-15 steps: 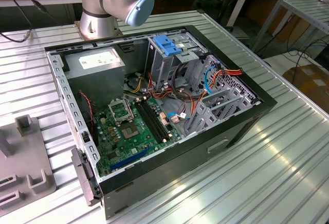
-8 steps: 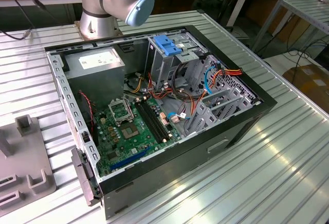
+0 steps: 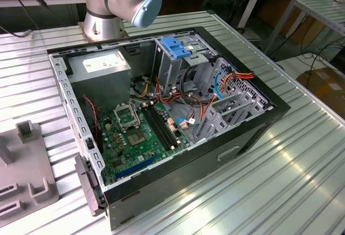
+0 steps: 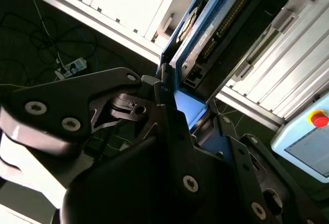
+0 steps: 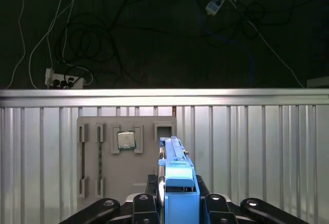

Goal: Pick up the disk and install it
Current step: 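Pick up the disk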

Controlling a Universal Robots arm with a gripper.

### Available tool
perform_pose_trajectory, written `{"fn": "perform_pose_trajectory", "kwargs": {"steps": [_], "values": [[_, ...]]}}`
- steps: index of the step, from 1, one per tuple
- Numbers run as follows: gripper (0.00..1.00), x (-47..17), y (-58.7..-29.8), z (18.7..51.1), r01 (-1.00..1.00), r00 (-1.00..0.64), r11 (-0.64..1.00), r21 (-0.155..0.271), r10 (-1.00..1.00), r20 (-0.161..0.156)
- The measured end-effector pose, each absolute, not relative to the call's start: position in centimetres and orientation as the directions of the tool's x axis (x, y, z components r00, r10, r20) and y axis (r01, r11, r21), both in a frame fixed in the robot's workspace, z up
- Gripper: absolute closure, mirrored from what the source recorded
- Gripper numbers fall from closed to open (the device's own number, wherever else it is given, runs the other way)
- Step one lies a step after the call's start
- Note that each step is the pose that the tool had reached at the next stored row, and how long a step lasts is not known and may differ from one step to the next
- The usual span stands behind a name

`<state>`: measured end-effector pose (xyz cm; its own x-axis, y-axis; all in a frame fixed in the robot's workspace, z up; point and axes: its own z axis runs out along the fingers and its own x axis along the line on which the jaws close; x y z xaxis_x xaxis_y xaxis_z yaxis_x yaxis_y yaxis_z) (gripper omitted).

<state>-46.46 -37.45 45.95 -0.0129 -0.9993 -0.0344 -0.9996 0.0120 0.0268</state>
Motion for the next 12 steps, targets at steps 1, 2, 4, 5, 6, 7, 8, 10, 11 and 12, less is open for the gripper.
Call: {"fn": "perform_pose_trajectory", "kwargs": {"steps": [1,2,4,5,6,7,8,10,11,12], "values": [[0.63,-46.5,-37.4,46.1,-1.0,-0.013,0.012,0.027,-0.999,-0.034],[0.63,-46.5,-37.4,46.3,-1.0,-0.013,0.012,0.027,-0.999,-0.034],[0.63,-46.5,-37.4,46.6,-1.0,-0.013,0.012,0.028,-0.999,-0.034],[0.63,-46.4,-37.5,46.8,-1.0,-0.013,0.012,0.028,-0.999,-0.034],[0.63,-46.4,-37.5,47.0,-1.0,-0.013,0.012,0.028,-0.999,-0.034],[0.63,-46.4,-37.4,47.1,-1.0,-0.013,0.012,0.029,-0.999,-0.034],[0.63,-46.4,-37.4,47.4,-1.0,-0.013,0.012,0.029,-0.999,-0.034],[0.63,-46.4,-37.5,47.8,-0.999,-0.013,0.012,0.03,-0.999,-0.034],[0.63,-46.4,-37.4,47.9,-0.999,-0.013,0.012,0.03,-0.999,-0.034],[0.63,-46.4,-37.4,48.0,-0.999,-0.013,0.012,0.03,-0.999,-0.034]]}}
